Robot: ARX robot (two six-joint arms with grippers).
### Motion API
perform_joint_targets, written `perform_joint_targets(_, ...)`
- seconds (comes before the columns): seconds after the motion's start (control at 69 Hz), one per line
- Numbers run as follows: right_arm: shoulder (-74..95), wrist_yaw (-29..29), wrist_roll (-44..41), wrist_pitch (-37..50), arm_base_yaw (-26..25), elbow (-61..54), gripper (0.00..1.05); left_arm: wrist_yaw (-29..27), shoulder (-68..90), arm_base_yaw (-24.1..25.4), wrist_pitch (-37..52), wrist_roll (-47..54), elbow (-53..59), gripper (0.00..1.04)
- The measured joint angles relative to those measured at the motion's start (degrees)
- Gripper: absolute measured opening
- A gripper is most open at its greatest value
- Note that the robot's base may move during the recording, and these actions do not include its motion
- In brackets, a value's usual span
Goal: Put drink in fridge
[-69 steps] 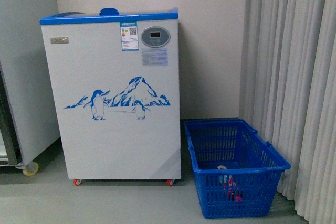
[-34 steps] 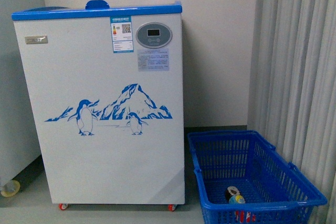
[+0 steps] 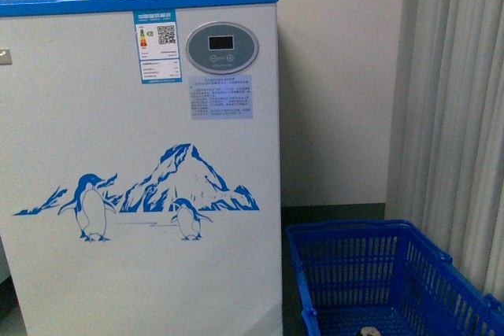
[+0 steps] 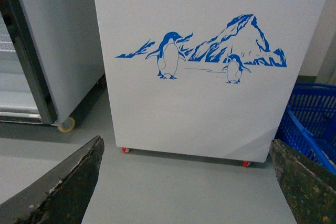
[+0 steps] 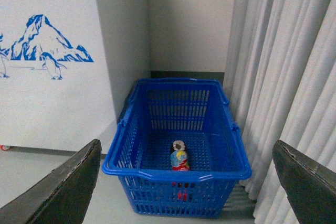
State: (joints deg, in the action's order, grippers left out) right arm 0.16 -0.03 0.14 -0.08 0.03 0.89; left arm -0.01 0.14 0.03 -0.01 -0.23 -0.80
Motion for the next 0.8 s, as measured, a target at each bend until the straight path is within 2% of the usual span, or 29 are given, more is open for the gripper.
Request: perform_joint_targets(0.797, 0.11, 0.00, 0.00, 0.00, 0.00, 0.00, 0.97, 0.04, 0.09, 0.00, -0.02, 0.00, 0.00, 0.97)
